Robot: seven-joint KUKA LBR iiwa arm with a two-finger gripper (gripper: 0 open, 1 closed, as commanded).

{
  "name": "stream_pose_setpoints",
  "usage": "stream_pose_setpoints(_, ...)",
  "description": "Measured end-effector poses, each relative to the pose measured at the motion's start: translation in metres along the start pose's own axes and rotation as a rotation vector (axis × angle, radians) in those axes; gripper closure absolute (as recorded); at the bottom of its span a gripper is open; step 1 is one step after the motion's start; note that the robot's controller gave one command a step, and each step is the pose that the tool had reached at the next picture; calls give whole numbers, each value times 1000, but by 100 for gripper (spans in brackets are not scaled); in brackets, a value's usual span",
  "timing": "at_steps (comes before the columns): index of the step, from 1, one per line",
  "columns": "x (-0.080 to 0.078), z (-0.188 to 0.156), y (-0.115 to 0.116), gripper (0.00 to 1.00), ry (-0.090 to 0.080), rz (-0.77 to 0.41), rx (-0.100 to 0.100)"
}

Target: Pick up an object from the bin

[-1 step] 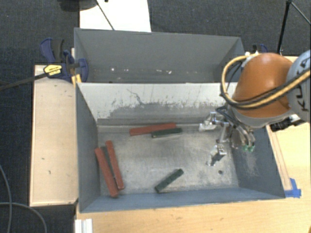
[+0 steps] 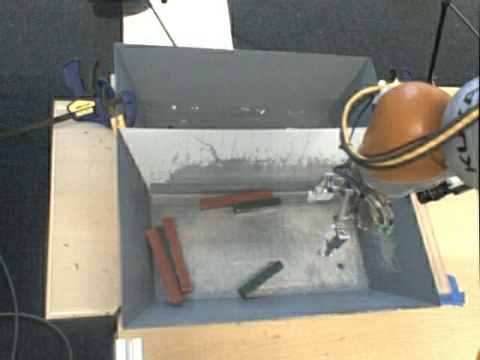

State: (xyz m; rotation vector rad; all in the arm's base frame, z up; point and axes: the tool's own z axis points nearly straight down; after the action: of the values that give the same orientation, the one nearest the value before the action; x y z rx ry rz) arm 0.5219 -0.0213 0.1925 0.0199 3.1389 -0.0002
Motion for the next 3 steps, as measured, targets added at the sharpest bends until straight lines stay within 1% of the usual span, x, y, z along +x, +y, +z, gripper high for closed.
stream_pose_setpoints(1,2,40,15,0,-9,-30,1)
stream_pose_setpoints(2,27,80,34,0,2,-185,-1)
stream_pose_setpoints(3,30,86,40,0,3,-211,0)
